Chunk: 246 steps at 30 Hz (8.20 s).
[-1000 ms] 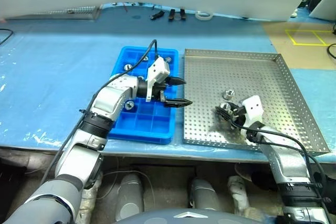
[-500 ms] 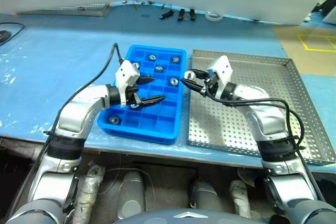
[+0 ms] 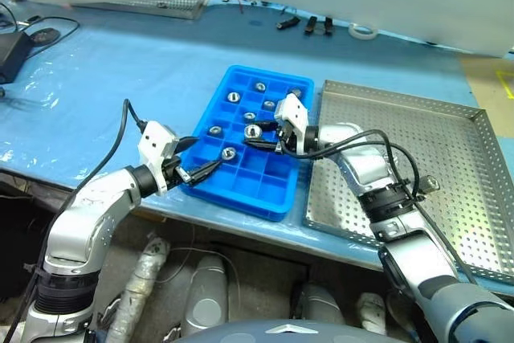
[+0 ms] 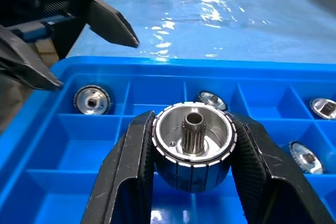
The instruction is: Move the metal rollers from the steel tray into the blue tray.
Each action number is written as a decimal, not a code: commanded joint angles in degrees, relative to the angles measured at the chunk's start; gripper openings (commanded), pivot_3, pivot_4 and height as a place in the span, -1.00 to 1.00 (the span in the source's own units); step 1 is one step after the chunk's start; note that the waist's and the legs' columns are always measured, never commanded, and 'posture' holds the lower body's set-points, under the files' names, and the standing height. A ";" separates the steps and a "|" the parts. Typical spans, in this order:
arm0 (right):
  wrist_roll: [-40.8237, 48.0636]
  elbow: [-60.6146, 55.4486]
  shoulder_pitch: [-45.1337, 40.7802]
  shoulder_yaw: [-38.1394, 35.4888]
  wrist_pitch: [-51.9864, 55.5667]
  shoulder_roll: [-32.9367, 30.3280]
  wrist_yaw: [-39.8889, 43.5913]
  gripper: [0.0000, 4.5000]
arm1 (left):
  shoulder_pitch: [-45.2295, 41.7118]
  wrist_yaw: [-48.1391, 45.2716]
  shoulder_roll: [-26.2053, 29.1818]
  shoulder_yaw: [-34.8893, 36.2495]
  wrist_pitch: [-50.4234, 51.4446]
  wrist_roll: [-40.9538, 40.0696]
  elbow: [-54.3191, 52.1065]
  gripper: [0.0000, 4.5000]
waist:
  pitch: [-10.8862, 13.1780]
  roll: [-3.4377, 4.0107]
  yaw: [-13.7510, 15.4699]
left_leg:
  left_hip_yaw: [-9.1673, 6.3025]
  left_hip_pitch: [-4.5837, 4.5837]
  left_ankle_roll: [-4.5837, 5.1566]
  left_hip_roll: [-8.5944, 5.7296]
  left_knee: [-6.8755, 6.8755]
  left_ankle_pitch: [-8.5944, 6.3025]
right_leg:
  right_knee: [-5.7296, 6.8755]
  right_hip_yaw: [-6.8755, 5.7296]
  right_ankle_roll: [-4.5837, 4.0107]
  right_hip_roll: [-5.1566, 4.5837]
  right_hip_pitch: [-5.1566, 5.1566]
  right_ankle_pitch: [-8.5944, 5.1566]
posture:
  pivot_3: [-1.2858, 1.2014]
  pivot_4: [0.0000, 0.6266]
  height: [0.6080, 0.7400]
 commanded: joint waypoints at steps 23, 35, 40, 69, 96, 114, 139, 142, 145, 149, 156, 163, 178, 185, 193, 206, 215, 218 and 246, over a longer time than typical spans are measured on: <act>-6.97 2.20 2.81 -1.90 -2.73 1.15 -8.12 0.40 | -5.95 -1.42 1.79 -3.31 -0.28 -2.82 2.21 1.00 | -0.01 0.00 0.01 | -0.04 0.01 -0.34 0.32 -0.04 0.22 | 0.05 0.02 -0.06 0.42 -0.09 0.04 | 0.32 -0.52 1.00; -6.20 -4.67 3.46 -8.99 2.39 -2.33 -14.96 0.86 | -16.01 -6.73 -0.66 -9.04 -4.58 -1.22 13.12 1.00 | -0.01 -0.01 -1.58 | -0.04 0.03 -0.63 0.26 0.02 0.41 | 0.24 0.06 -0.06 0.42 -0.09 0.05 | 0.17 -0.52 1.00; -4.06 -9.97 6.00 -15.45 6.86 -4.17 -19.65 0.93 | -22.04 -10.82 -3.99 -13.05 -8.16 0.41 21.02 1.00 | -0.01 -0.01 -3.86 | -0.01 0.08 -0.67 0.22 0.10 0.44 | 0.38 0.32 -0.05 0.42 -0.11 0.06 | 0.05 -0.52 1.00; -4.61 -7.88 17.05 -25.28 16.12 -0.90 -41.40 0.93 | -31.56 -21.78 -9.92 -17.20 -15.18 5.45 35.61 1.00 | -0.02 -0.02 -10.76 | 0.31 0.17 -0.20 0.22 0.28 0.22 | 0.43 0.57 -0.11 0.44 -0.22 0.07 | -0.08 -0.52 1.00; -0.95 -16.43 17.39 -21.08 18.86 -0.24 -34.16 -0.26 | -30.29 -21.84 -8.01 -16.46 -13.44 4.70 33.09 1.00 | -0.01 -0.01 -10.75 | 0.32 0.18 -0.18 0.25 0.29 0.20 | 0.44 0.57 -0.12 0.44 -0.24 0.08 | -0.06 -0.52 1.00; 5.77 -19.11 5.75 -4.44 19.40 -3.29 -6.24 -0.26 | -11.72 -15.82 3.95 -5.78 -5.33 -0.51 11.41 1.00 | -0.01 -0.01 -6.97 | 0.30 0.08 -0.32 0.34 -0.11 0.28 | 0.42 0.42 -0.19 0.45 -0.54 0.03 | 0.25 -0.52 1.00; 5.29 -13.78 1.78 2.71 21.34 -2.00 7.17 -0.26 | 2.88 -5.94 6.92 -0.69 -1.13 -5.32 -2.10 1.00 | -0.01 -0.02 0.43 | 0.11 0.02 -0.68 0.56 -0.37 0.49 | 0.61 0.23 -0.36 0.54 -0.67 -0.08 | 0.37 -0.52 1.00; 6.97 -14.84 2.44 2.74 24.53 -1.88 8.23 -0.26 | 2.37 -6.34 7.25 -1.06 -1.02 -5.25 -1.59 1.00 | -0.01 -0.02 0.16 | 0.10 0.04 -0.74 0.57 -0.37 0.53 | 0.69 0.23 -0.37 0.59 -0.74 -0.08 | 0.36 -0.52 1.00; 7.15 -14.51 2.41 3.12 26.03 -1.01 7.53 -0.26 | 2.06 -6.57 7.67 -0.80 -0.68 -5.58 -1.49 1.00 | -0.01 -0.02 0.09 | 0.10 0.12 -0.81 0.62 -0.38 0.57 | 0.82 0.28 -0.39 0.62 -0.77 -0.08 | 0.36 -0.52 1.00; 8.99 -14.93 3.13 3.63 30.16 0.34 7.54 -0.26 | 2.94 -7.23 9.06 0.41 0.07 -6.64 -2.01 1.00 | -0.02 -0.03 0.26 | 0.08 0.10 -0.84 0.66 -0.38 0.59 | 0.84 0.38 -0.42 0.65 -0.78 -0.09 | 0.37 -0.52 1.00; 9.43 -14.35 3.70 3.73 31.39 1.95 5.79 -0.26 | 3.24 -7.34 10.54 0.69 0.25 -7.40 -1.80 1.00 | -0.02 -0.03 0.48 | 0.07 0.07 -0.90 0.65 -0.37 0.63 | 0.86 0.36 -0.43 0.65 -0.81 -0.09 | 0.37 -0.52 1.00; 8.51 -14.47 3.90 3.71 29.02 1.32 4.75 0.49 | 2.51 -8.14 10.59 -0.32 -0.52 -7.29 -0.44 1.00 | -0.02 -0.03 0.46 | 0.05 0.08 -0.93 0.65 -0.37 0.65 | 0.89 0.38 -0.45 0.65 -0.81 -0.08 | 0.35 -0.52 1.00; 8.95 -19.29 4.64 -6.18 26.97 -4.00 -3.27 0.78 | -12.67 -12.36 5.74 -8.64 -5.33 -3.52 12.91 1.00 | -0.03 -0.05 -0.51 | 0.06 0.09 -1.21 0.65 -0.30 0.83 | 0.97 0.53 -0.47 0.66 -0.77 -0.03 | 0.16 -0.52 1.00; 7.76 -26.78 10.48 -14.50 28.80 -7.71 -13.27 0.78 | -24.94 -20.92 -0.08 -16.52 -11.34 0.73 27.21 1.00 | -0.07 -0.11 -3.79 | 0.12 0.09 -1.19 0.55 -0.13 0.84 | 0.97 0.56 -0.26 0.65 -0.70 0.11 | -0.04 -0.52 1.00; 6.02 -36.46 22.34 -24.26 32.12 -9.37 -26.22 0.78 | -36.52 -29.36 -8.63 -20.92 -19.02 5.22 43.57 1.00 | -0.07 -0.12 -9.09 | 0.23 0.12 -1.02 0.54 -0.07 0.77 | 0.90 0.69 -0.27 0.70 -0.69 0.11 | -0.20 -0.52 1.00; -0.08 -29.48 28.67 -32.18 26.29 -5.18 -43.01 1.00 | -42.14 -34.95 -14.43 -21.00 -23.82 8.57 52.26 1.00 | -0.08 -0.09 -12.62 | 0.50 0.18 -0.27 0.61 0.58 0.31 | 0.89 0.75 -0.41 0.68 -0.58 0.13 | -0.26 -0.52 1.00; -0.56 -13.78 23.31 -34.94 23.05 -5.71 -48.33 1.00 | -37.72 -32.79 -11.71 -19.60 -19.76 8.00 45.12 1.00 | -0.10 -0.07 -11.62 | 0.52 0.20 -0.04 0.46 0.72 0.20 | 0.81 0.69 -0.44 0.51 -0.30 0.16 | -0.18 -0.52 1.00; 0.95 -15.57 22.20 -34.03 23.24 -5.25 -46.75 1.00 | -36.26 -31.88 -10.85 -19.14 -18.75 8.00 43.15 1.00 | -0.09 -0.05 -11.31 | 0.53 0.18 0.01 0.45 0.72 0.17 | 0.80 0.68 -0.44 0.51 -0.33 0.16 | -0.16 -0.52 1.00; 2.01 -21.28 23.40 -30.68 24.26 -4.74 -43.84 1.00 | -35.86 -31.92 -11.02 -19.42 -17.26 8.01 41.73 1.00 | -0.09 -0.04 -11.11 | 0.55 0.23 -0.02 0.46 0.57 0.18 | 0.63 0.69 -0.42 0.51 -0.32 0.16 | -0.18 -0.52 1.00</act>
